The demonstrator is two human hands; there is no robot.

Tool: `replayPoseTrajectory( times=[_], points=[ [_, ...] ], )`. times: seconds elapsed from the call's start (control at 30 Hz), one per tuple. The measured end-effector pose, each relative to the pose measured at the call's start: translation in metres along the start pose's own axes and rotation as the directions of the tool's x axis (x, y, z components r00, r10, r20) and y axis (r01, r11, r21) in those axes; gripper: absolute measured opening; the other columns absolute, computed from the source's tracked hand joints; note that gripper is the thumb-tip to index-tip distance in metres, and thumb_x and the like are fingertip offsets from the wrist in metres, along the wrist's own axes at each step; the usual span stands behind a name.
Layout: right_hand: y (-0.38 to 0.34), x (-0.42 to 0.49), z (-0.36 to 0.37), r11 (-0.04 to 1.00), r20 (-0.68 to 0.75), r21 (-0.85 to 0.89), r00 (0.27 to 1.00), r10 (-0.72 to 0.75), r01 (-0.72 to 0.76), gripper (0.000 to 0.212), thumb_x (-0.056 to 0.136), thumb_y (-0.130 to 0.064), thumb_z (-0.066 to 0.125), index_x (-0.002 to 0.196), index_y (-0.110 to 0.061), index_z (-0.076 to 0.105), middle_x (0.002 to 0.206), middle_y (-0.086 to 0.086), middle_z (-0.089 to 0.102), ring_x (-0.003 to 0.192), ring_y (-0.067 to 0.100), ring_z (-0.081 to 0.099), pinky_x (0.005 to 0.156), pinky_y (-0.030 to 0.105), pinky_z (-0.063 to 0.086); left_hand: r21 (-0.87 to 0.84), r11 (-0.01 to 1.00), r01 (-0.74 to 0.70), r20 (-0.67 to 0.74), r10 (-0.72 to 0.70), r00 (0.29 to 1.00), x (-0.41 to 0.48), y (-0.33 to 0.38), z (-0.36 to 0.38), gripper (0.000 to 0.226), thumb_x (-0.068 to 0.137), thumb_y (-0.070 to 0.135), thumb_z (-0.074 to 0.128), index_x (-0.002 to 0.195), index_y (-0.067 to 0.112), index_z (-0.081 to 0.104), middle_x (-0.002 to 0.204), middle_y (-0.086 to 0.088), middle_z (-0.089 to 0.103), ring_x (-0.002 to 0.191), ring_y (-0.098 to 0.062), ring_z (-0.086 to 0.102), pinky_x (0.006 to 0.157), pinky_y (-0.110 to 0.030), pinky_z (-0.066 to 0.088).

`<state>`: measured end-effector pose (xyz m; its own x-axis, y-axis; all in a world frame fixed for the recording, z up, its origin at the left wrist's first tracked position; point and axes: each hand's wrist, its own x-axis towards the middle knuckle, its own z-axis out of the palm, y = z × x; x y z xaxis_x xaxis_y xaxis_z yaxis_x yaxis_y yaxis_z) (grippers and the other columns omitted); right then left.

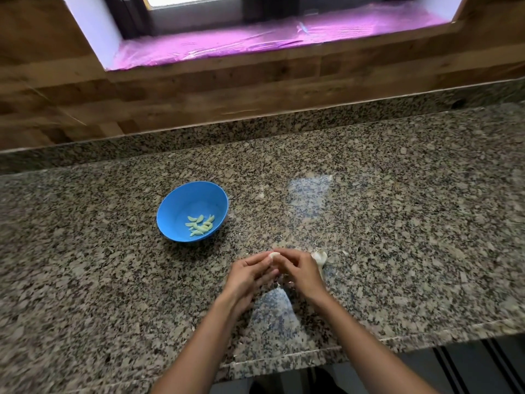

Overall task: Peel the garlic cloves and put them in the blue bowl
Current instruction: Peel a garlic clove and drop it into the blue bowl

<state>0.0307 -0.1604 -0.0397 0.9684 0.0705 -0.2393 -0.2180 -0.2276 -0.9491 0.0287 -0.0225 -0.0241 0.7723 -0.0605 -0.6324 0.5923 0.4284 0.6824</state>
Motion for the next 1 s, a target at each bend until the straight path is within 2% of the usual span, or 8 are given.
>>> replayPoseTrajectory(
  times=[0.13,0.27,0.37,0.47,0.6,0.8,0.9,1.0],
  points=[
    [-0.003,-0.003,0.000,0.930,-0.035,0.332,0.982,0.183,-0.161,0.024,0.084,-0.006,0.065,0.105,0.003,0.066,0.093,0.015,0.071,0.074,0.020,0.070,0.059,0.023,0.056,0.183,0.978,-0.101,-0.098,0.120,0.988,-0.002,-0.005,0.006,0.011,0.079,-0.002,0.068,0.090,-0.002,0.070,0.082,-0.014,0.072,0.065,-0.017,0.067,0.062,-0.021,0.057],
    [-0.003,-0.006,0.000,0.878,-0.142,0.453,0.959,0.246,-0.158,0.015,0.086,-0.006,0.062,0.100,-0.008,0.066,0.090,0.012,0.070,0.073,0.020,0.069,0.057,0.025,0.057,0.313,0.923,-0.222,-0.111,0.268,0.957,0.001,-0.005,0.017,0.004,0.082,0.001,0.067,0.082,0.005,0.068,0.071,-0.006,0.068,0.057,-0.009,0.062,0.058,-0.018,0.053],
    [-0.004,-0.006,-0.010,0.898,-0.238,0.432,0.949,0.209,-0.089,0.017,0.087,-0.004,0.059,0.102,-0.011,0.063,0.085,0.013,0.068,0.064,0.016,0.067,0.052,0.023,0.056,0.444,0.865,-0.236,-0.090,0.305,0.948,0.007,-0.009,0.019,0.017,0.084,-0.005,0.061,0.096,0.003,0.070,0.096,-0.010,0.071,0.082,-0.012,0.067,0.074,-0.021,0.056],
    [-0.004,-0.006,-0.020,0.893,-0.173,0.437,0.964,0.202,-0.108,0.018,0.088,-0.002,0.057,0.104,-0.009,0.062,0.087,0.012,0.068,0.062,0.014,0.066,0.054,0.024,0.056,0.723,0.612,-0.322,0.132,0.335,0.933,0.009,-0.014,0.023,0.038,0.087,-0.007,0.055,0.115,0.016,0.065,0.140,0.002,0.047,0.129,-0.012,0.041,0.106,-0.036,0.040],
    [-0.002,-0.010,-0.024,0.972,-0.127,0.211,0.983,0.134,-0.105,0.012,0.088,-0.011,0.059,0.095,-0.007,0.068,0.074,0.007,0.069,0.058,0.015,0.065,0.055,0.025,0.056,0.732,0.508,-0.455,0.250,0.421,0.872,0.000,-0.004,0.024,0.043,0.090,0.000,0.053,0.125,0.025,0.057,0.141,0.003,0.048,0.126,-0.010,0.046,0.104,-0.039,0.042],
    [-0.011,-0.004,-0.023,0.985,0.011,-0.154,0.997,-0.075,0.076,0.011,0.087,-0.020,0.062,0.091,-0.016,0.072,0.072,0.001,0.070,0.063,0.022,0.066,0.061,0.037,0.056,0.390,0.902,-0.187,0.241,0.096,0.966,-0.018,0.019,0.011,0.022,0.088,0.001,0.055,0.107,-0.002,0.066,0.107,-0.016,0.069,0.093,-0.024,0.069,0.080,-0.030,0.056],
    [-0.013,-0.002,-0.016,0.956,0.127,-0.250,0.984,-0.127,0.155,0.014,0.090,-0.023,0.058,0.090,-0.019,0.072,0.069,-0.002,0.068,0.061,0.021,0.063,0.058,0.034,0.053,0.361,0.911,-0.197,0.213,0.125,0.969,-0.024,0.020,0.004,0.024,0.084,0.012,0.064,0.102,-0.003,0.069,0.098,-0.013,0.072,0.087,-0.021,0.070,0.072,-0.022,0.054],
    [-0.012,-0.005,-0.007,0.980,0.148,-0.140,0.982,-0.118,0.139,0.021,0.091,-0.021,0.057,0.077,-0.024,0.071,0.063,-0.001,0.066,0.054,0.010,0.056,0.053,0.030,0.048,0.378,0.886,-0.267,0.165,0.219,0.962,-0.023,0.016,-0.003,0.020,0.080,0.002,0.068,0.099,-0.005,0.070,0.090,-0.014,0.073,0.078,-0.017,0.070,0.067,-0.020,0.052]
  ],
)
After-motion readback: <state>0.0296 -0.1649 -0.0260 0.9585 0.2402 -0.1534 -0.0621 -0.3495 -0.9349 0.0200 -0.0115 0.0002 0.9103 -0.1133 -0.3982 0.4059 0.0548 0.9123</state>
